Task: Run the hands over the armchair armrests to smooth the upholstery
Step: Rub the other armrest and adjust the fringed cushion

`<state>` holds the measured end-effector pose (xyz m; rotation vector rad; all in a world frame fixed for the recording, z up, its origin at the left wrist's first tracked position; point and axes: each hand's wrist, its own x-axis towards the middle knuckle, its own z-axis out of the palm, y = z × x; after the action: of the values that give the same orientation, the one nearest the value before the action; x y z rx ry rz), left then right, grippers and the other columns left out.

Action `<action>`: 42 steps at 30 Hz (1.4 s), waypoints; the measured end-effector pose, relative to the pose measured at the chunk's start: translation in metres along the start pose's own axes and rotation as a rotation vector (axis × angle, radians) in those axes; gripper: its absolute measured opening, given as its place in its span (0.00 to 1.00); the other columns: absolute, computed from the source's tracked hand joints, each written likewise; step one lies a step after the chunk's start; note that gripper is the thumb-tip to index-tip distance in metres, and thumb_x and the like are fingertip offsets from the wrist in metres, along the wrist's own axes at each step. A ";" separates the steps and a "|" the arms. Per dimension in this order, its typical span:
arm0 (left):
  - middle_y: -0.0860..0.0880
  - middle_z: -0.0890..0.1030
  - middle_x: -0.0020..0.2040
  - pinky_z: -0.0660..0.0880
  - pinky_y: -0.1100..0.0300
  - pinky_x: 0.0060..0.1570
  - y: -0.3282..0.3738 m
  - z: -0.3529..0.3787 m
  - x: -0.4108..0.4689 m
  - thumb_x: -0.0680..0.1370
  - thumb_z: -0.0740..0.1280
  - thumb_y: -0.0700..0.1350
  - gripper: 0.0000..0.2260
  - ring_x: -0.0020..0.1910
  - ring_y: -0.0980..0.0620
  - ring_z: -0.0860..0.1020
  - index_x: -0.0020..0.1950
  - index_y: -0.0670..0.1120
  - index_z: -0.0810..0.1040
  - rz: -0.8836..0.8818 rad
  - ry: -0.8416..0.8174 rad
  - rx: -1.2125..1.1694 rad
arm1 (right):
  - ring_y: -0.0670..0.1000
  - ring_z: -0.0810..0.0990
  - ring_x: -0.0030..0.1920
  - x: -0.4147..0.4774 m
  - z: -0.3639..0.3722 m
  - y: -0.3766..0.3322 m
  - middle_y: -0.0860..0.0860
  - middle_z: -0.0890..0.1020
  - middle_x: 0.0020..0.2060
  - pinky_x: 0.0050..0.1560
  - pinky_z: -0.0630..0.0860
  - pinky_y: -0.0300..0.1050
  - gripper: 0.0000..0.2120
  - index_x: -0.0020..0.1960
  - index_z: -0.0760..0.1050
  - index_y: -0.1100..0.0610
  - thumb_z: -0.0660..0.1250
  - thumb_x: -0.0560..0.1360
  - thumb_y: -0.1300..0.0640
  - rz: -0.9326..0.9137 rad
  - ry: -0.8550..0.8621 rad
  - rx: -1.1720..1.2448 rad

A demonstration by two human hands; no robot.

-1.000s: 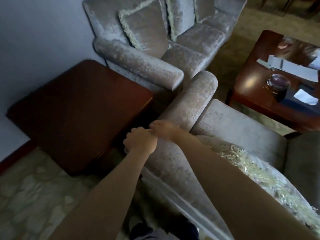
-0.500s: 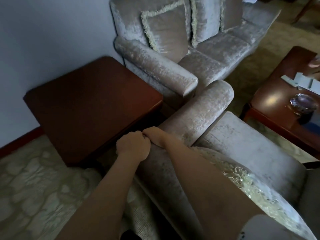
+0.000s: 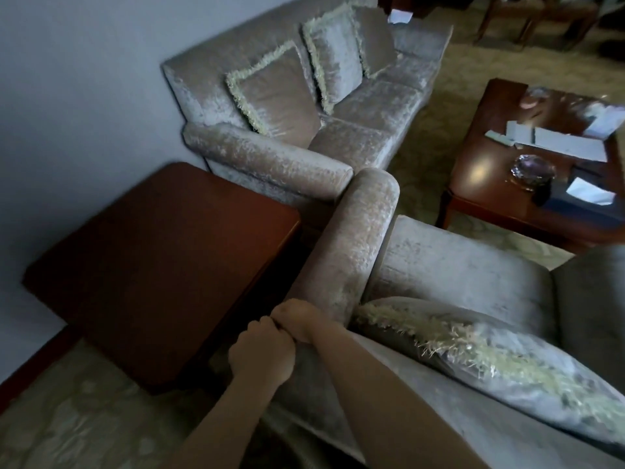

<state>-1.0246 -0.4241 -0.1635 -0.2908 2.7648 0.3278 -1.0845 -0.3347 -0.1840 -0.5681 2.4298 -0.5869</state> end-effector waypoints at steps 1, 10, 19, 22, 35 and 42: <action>0.47 0.74 0.52 0.73 0.54 0.44 0.003 0.000 0.004 0.80 0.51 0.51 0.11 0.45 0.49 0.75 0.53 0.48 0.70 0.041 -0.022 0.045 | 0.58 0.72 0.60 -0.001 -0.001 0.004 0.59 0.76 0.60 0.60 0.67 0.48 0.14 0.60 0.74 0.64 0.54 0.80 0.61 0.052 0.018 0.069; 0.44 0.71 0.63 0.68 0.49 0.55 0.033 0.000 0.012 0.80 0.50 0.52 0.18 0.59 0.44 0.71 0.65 0.46 0.69 0.204 -0.097 0.231 | 0.59 0.75 0.56 -0.038 -0.010 0.027 0.59 0.78 0.56 0.51 0.69 0.45 0.15 0.56 0.76 0.62 0.56 0.79 0.54 0.377 0.225 0.304; 0.38 0.70 0.68 0.65 0.48 0.64 0.196 0.072 -0.117 0.80 0.48 0.54 0.25 0.67 0.39 0.67 0.68 0.40 0.70 0.716 -0.224 0.385 | 0.54 0.77 0.44 -0.231 -0.028 0.116 0.57 0.81 0.46 0.41 0.74 0.44 0.11 0.48 0.79 0.60 0.60 0.75 0.57 0.585 0.413 0.618; 0.39 0.66 0.70 0.66 0.48 0.62 0.257 0.107 -0.188 0.77 0.44 0.60 0.32 0.68 0.42 0.66 0.70 0.39 0.65 0.761 -0.280 0.560 | 0.54 0.78 0.47 -0.323 -0.012 0.146 0.55 0.82 0.49 0.51 0.75 0.47 0.12 0.48 0.80 0.60 0.60 0.75 0.55 0.643 0.407 0.616; 0.42 0.71 0.68 0.66 0.47 0.64 0.441 0.229 -0.344 0.78 0.46 0.55 0.24 0.66 0.41 0.70 0.67 0.46 0.70 0.921 -0.544 0.384 | 0.63 0.67 0.65 -0.593 0.086 0.309 0.57 0.68 0.67 0.63 0.64 0.62 0.34 0.69 0.66 0.52 0.50 0.69 0.36 1.619 0.240 0.506; 0.43 0.72 0.68 0.67 0.46 0.62 0.468 0.258 -0.325 0.71 0.46 0.61 0.30 0.63 0.42 0.72 0.65 0.51 0.73 0.832 -0.709 0.353 | 0.64 0.73 0.59 -0.584 0.073 0.339 0.57 0.75 0.59 0.55 0.69 0.69 0.20 0.60 0.73 0.55 0.51 0.74 0.54 1.570 0.015 0.545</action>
<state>-0.7575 0.1400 -0.1951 0.9043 2.0348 0.0892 -0.6922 0.2193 -0.1663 1.4258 1.8026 -0.4331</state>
